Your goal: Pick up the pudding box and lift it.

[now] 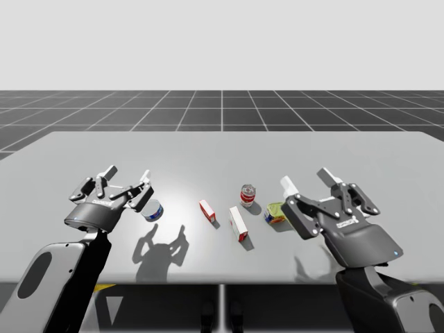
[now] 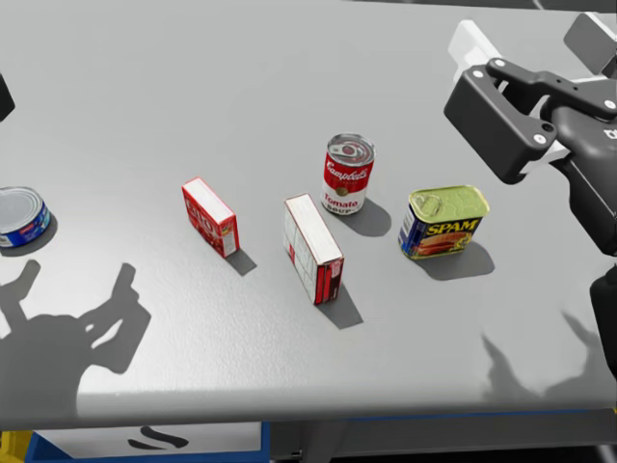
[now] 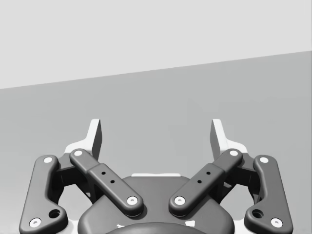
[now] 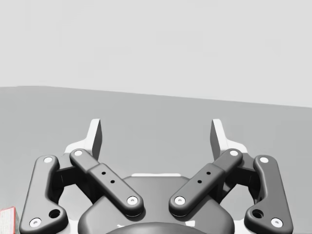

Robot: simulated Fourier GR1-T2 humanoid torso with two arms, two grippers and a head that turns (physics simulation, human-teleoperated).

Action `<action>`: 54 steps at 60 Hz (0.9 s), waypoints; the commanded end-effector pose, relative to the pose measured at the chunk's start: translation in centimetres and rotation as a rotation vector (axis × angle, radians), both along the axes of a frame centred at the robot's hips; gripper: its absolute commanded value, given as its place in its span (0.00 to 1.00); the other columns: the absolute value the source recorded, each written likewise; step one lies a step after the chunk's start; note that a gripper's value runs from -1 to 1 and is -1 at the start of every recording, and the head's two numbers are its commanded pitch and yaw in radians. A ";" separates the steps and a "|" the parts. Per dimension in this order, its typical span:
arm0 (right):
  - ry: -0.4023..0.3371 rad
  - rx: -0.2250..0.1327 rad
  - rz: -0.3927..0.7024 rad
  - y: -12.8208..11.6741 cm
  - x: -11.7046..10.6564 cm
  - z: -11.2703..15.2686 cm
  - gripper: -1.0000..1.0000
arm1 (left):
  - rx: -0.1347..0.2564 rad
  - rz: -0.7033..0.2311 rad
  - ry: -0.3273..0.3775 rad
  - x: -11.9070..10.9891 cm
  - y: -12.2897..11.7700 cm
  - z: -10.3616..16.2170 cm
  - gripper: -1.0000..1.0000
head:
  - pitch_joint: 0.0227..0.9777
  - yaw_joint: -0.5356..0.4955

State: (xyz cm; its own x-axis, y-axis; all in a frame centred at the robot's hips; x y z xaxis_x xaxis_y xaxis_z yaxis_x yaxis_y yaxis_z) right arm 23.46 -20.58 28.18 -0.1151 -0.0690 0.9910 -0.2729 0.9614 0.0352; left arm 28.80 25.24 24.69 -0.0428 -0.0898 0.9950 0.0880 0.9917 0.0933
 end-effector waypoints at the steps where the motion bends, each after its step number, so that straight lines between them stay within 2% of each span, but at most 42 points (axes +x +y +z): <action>1: 0.050 0.013 0.118 1.5 -4.3 -0.4 0.00 | -0.001 0.000 0.001 0.0 0.0 0.0 0.00 | 0.90 0.43; 3: 0.063 0.010 0.135 1.8 -5.0 -0.7 0.00 | -0.002 0.000 0.001 0.0 0.0 0.0 0.00 | 0.90 0.43; 4: 0.063 -0.005 0.142 2.0 -5.4 -0.9 0.00 | -0.002 0.001 0.001 0.0 0.0 0.0 0.00 | 0.91 0.43; 8: 0.082 -0.005 0.160 2.4 -6.4 -1.5 0.00 | -0.001 0.002 0.002 0.0 0.0 0.0 0.00 | 0.90 0.43; 11: 0.099 -0.020 0.177 2.8 -7.4 -2.2 0.00 | -0.002 0.002 0.001 0.0 0.0 0.0 0.00 | 0.90 0.43; 26: 0.194 -0.025 0.242 4.6 -9.9 -5.2 0.00 | 0.003 0.000 0.000 0.0 0.0 0.0 0.00 | 0.90 0.43; 29: 0.210 -0.014 0.249 4.9 -10.0 -5.6 0.00 | 0.004 0.000 0.000 0.0 0.0 -0.1 0.00 | 0.90 0.43; 33: 0.216 -0.043 0.250 5.6 -10.2 -6.7 0.00 | 0.006 -0.001 -0.002 0.0 0.0 -0.1 0.00 | 0.90 0.43; 36: 0.237 -0.037 0.252 6.0 -10.2 -7.2 0.00 | 0.006 -0.001 -0.001 0.0 0.0 -0.1 0.00 | 0.91 0.43; 40: 0.245 -0.057 0.241 6.6 -10.0 -8.3 0.00 | 0.006 -0.001 -0.001 0.0 0.0 -0.1 0.00 | 0.91 0.44; 49: 0.293 -0.040 0.225 7.1 -9.0 -9.8 0.00 | 0.006 -0.002 -0.001 0.0 0.0 -0.1 0.00 | 0.91 0.44; 54: 0.295 -0.058 0.186 7.5 -8.2 -10.8 0.00 | 0.007 -0.002 -0.002 0.0 0.0 -0.1 0.00 | 0.91 0.44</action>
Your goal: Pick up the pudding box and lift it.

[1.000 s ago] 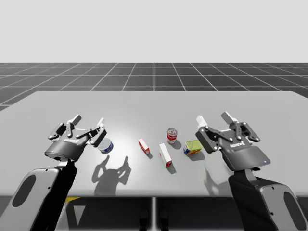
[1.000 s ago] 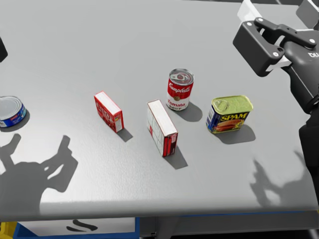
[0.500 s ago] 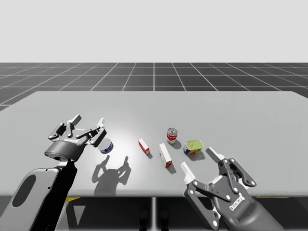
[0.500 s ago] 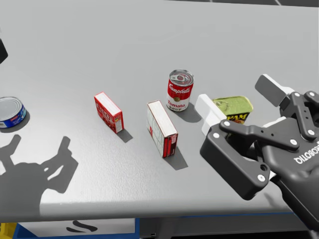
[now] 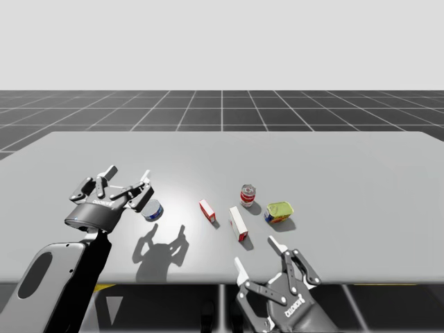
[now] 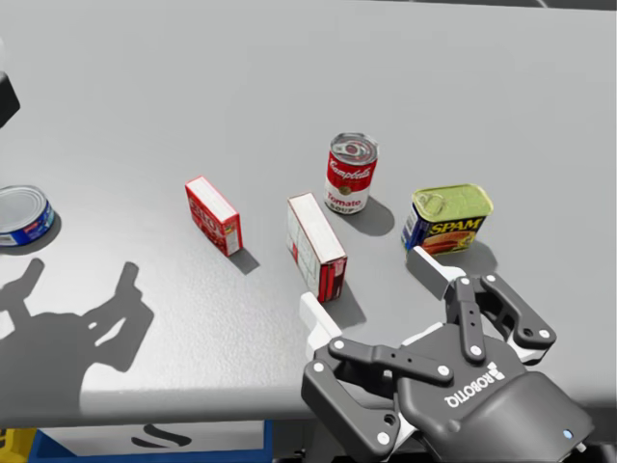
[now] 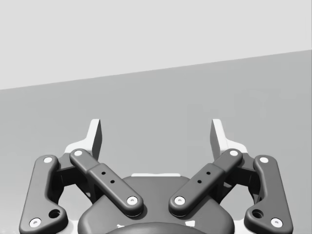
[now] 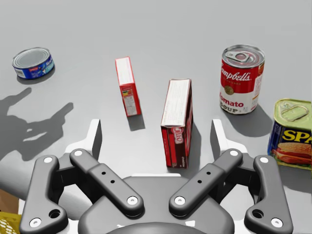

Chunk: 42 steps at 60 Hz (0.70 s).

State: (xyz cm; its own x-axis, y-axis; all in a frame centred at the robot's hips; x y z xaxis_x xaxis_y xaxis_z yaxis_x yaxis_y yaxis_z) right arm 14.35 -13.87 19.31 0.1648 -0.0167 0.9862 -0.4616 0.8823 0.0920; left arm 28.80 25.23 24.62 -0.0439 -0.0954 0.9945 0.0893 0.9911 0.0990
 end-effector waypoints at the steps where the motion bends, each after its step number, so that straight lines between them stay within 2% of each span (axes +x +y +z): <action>1: 0.025 -0.018 -0.032 0.8 1.1 -2.1 0.00 | 0.001 -0.001 -0.001 0.0 0.0 0.0 0.00 | 0.91 0.44; 3: 0.038 -0.018 -0.042 1.2 1.5 -2.5 0.00 | 0.002 -0.001 -0.001 0.0 -0.1 0.0 0.00 | 0.91 0.44; 6: 0.027 -0.045 -0.059 1.5 1.9 -2.9 0.00 | 0.002 -0.001 -0.001 0.0 -0.1 0.0 0.00 | 0.91 0.44; 9: 0.046 -0.038 -0.064 1.9 2.3 -3.2 0.00 | 0.002 -0.001 -0.001 0.0 -0.1 0.0 0.00 | 0.91 0.44; 16: 0.053 -0.067 -0.101 2.7 3.4 -3.9 0.00 | 0.001 0.000 -0.001 0.0 -0.1 0.0 0.00 | 0.91 0.45; 18: 0.042 -0.095 -0.125 2.9 3.8 -4.2 0.00 | 0.001 0.000 -0.001 0.0 -0.1 0.0 0.00 | 0.91 0.45; 23: 0.039 -0.129 -0.161 3.4 4.5 -4.5 0.00 | 0.000 -0.001 -0.002 0.0 -0.1 0.0 0.00 | 0.91 0.45; 25: 0.025 -0.160 -0.192 3.6 5.1 -4.8 0.00 | 0.001 -0.001 -0.001 0.0 -0.1 0.0 0.00 | 0.91 0.45; 26: 0.024 -0.165 -0.200 3.6 5.2 -4.9 0.00 | 0.000 -0.001 -0.001 0.0 -0.1 0.0 0.00 | 0.91 0.45; 29: 0.029 -0.165 -0.210 3.7 5.7 -5.1 0.00 | -0.001 0.000 -0.002 0.0 0.0 0.0 0.00 | 0.91 0.45; 32: 0.018 -0.183 -0.234 3.9 6.3 -5.4 0.00 | -0.001 0.001 -0.001 0.0 0.0 0.0 0.00 | 0.91 0.45; 36: 0.039 -0.179 -0.238 4.2 6.7 -5.7 0.00 | -0.001 0.001 -0.001 0.0 0.0 0.0 0.00 | 0.91 0.45; 42: 0.043 -0.190 -0.241 4.7 7.2 -6.0 0.00 | 0.000 0.001 -0.001 -0.1 -0.1 0.0 0.00 | 0.91 0.45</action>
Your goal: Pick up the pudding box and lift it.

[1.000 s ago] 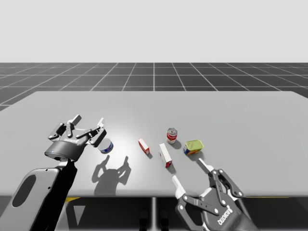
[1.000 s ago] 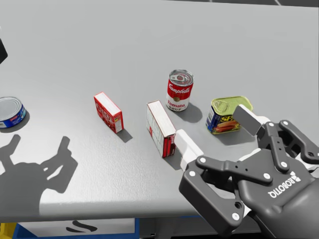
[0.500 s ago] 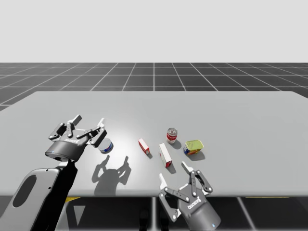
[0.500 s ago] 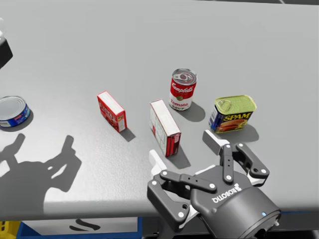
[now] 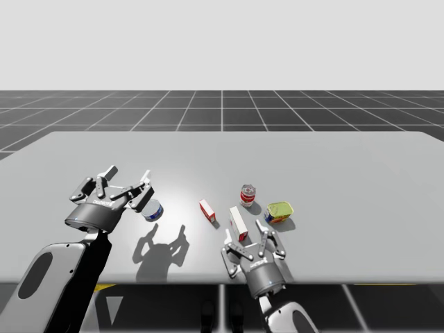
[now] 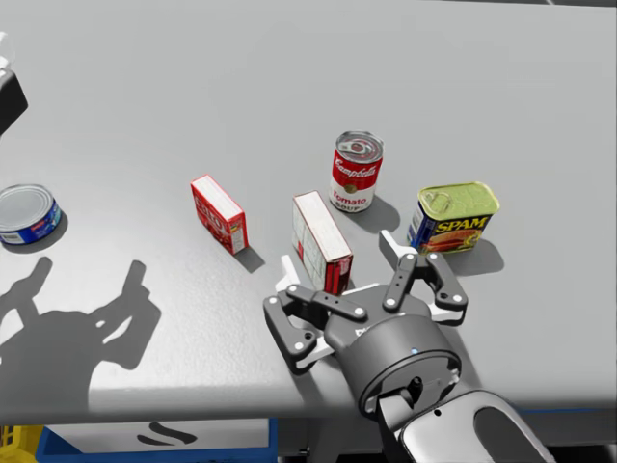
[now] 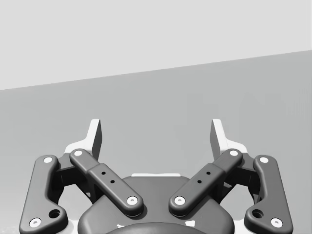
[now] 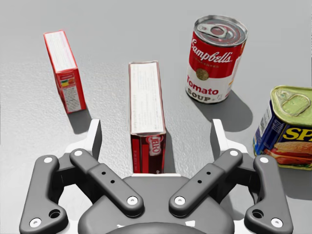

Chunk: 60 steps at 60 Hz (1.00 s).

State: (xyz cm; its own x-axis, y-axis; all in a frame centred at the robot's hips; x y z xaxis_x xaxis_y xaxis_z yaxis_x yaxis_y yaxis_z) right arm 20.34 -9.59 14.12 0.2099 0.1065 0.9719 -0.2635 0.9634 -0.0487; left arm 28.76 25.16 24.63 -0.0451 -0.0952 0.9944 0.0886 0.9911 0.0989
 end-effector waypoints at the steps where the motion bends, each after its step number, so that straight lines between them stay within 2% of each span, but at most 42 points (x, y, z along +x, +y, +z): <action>1: 0.005 -0.027 -0.028 0.5 1.2 -0.8 0.00 | 0.000 0.001 0.000 0.0 0.0 0.0 0.00 | 0.91 0.45; 7: 0.012 -0.025 -0.026 0.8 1.5 -0.9 0.00 | -0.001 0.002 0.000 0.0 0.0 0.0 0.00 | 0.91 0.45; 11: 0.044 -0.012 0.004 0.8 1.5 -0.9 0.00 | 0.000 0.001 0.000 0.0 0.0 0.0 0.00 | 0.91 0.45; 12: 0.047 -0.015 0.006 0.7 1.5 -1.0 0.03 | 0.000 0.001 0.000 0.0 0.0 0.0 0.00 | 0.91 0.45; 13: 0.045 -0.018 0.003 0.8 1.5 -1.0 0.10 | 0.000 0.001 0.001 0.0 0.0 0.0 0.00 | 0.91 0.45; 14: 0.043 -0.020 0.002 0.8 1.4 -1.0 0.13 | 0.001 0.000 0.001 0.0 0.0 0.0 0.00 | 0.91 0.45; 15: 0.046 -0.034 0.008 0.8 1.3 -1.3 0.31 | 0.001 0.000 0.001 0.0 0.0 0.0 0.00 | 0.91 0.44; 18: 0.041 -0.048 0.002 0.7 1.4 -1.5 0.67 | 0.000 0.000 0.001 0.0 0.0 0.0 0.00 | 0.90 0.44; 19: 0.050 -0.049 0.001 0.7 1.4 -1.6 0.91 | 0.000 0.000 0.001 0.0 0.0 0.0 0.00 | 0.90 0.44; 20: 0.054 -0.047 -0.003 0.7 1.4 -1.6 0.99 | 0.000 0.000 0.001 0.0 0.0 0.0 0.00 | 0.90 0.44; 29: 0.051 -0.045 -0.019 0.5 1.5 -1.7 1.00 | 0.000 0.000 0.002 0.0 -0.1 0.0 0.00 | 0.87 0.44; 42: 0.034 -0.046 -0.027 0.4 1.5 -1.8 1.00 | 0.000 0.001 0.004 0.0 0.0 -0.1 0.00 | 0.65 0.44; 60: 0.026 -0.044 -0.033 0.5 1.4 -1.8 1.00 | 0.000 0.001 0.005 0.1 0.0 -0.2 0.00 | 0.46 0.43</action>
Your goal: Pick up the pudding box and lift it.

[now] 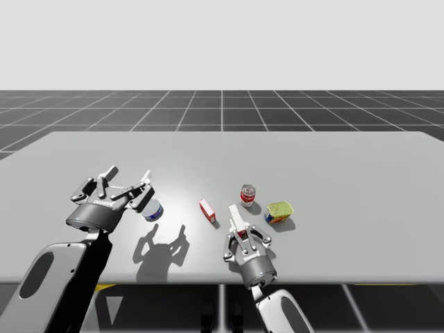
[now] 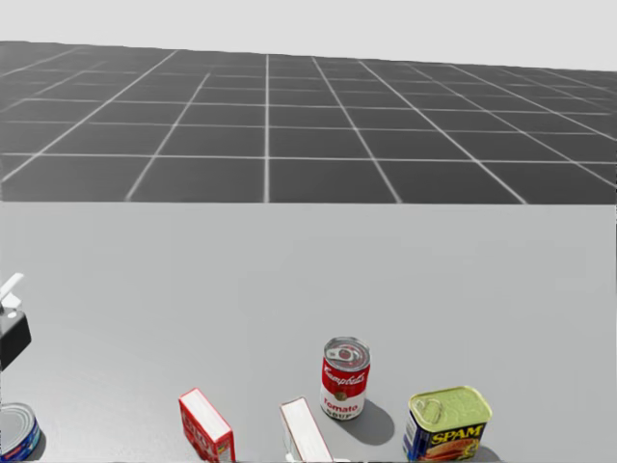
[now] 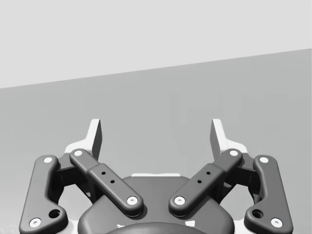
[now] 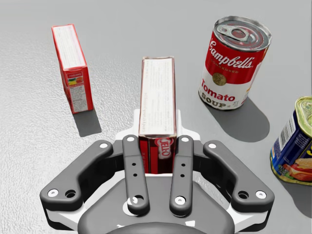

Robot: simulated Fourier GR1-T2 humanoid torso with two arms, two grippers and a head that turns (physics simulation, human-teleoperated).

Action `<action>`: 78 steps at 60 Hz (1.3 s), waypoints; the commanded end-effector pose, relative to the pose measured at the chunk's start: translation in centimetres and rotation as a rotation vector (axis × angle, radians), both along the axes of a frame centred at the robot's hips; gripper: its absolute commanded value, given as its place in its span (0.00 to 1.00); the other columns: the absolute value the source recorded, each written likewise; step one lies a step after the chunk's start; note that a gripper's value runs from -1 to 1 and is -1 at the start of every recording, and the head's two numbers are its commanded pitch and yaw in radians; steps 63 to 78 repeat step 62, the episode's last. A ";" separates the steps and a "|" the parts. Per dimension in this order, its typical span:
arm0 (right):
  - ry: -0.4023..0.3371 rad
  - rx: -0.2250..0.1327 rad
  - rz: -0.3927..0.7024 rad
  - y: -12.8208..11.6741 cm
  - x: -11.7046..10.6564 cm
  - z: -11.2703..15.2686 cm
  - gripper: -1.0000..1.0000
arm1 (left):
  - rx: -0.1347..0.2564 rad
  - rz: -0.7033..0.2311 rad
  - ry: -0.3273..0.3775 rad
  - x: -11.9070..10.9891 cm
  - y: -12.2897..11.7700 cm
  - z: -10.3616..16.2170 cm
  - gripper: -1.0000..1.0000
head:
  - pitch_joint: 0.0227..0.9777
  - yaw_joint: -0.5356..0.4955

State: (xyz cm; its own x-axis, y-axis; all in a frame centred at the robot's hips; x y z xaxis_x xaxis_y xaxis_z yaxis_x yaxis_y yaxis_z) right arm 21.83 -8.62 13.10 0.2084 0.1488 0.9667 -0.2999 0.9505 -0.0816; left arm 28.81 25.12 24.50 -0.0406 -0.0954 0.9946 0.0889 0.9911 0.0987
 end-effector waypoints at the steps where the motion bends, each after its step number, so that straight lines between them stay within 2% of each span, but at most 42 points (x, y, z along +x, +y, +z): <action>1: 0.019 -0.010 -0.070 -0.5 -0.1 -0.8 1.00 | 0.000 0.001 0.001 0.0 0.1 0.0 0.00 | 0.45 0.43; 12: -0.018 -0.024 -0.065 -0.3 -0.4 -0.5 1.00 | 0.001 0.001 0.001 0.0 0.1 -0.1 0.00 | 0.43 0.43; 20: -0.072 -0.016 -0.061 -0.1 -0.7 1.2 1.00 | 0.000 0.003 0.001 0.0 0.1 0.0 0.00 | 0.43 0.43; 36: -0.205 0.023 -0.046 0.3 -1.8 5.9 1.00 | -0.004 0.003 0.000 0.0 0.1 0.0 0.00 | 0.43 0.43; 56: -0.456 0.045 -0.033 -0.4 -3.2 14.8 1.00 | -0.008 0.003 -0.003 0.0 0.1 0.0 0.00 | 0.43 0.42; 62: -0.511 0.051 -0.038 -0.6 -3.3 16.5 1.00 | -0.011 0.003 -0.004 0.0 0.1 0.1 0.00 | 0.43 0.42; 78: -0.511 0.051 -0.038 -0.6 -3.3 16.5 1.00 | -0.011 0.003 -0.004 0.0 0.1 0.1 0.00 | 0.43 0.42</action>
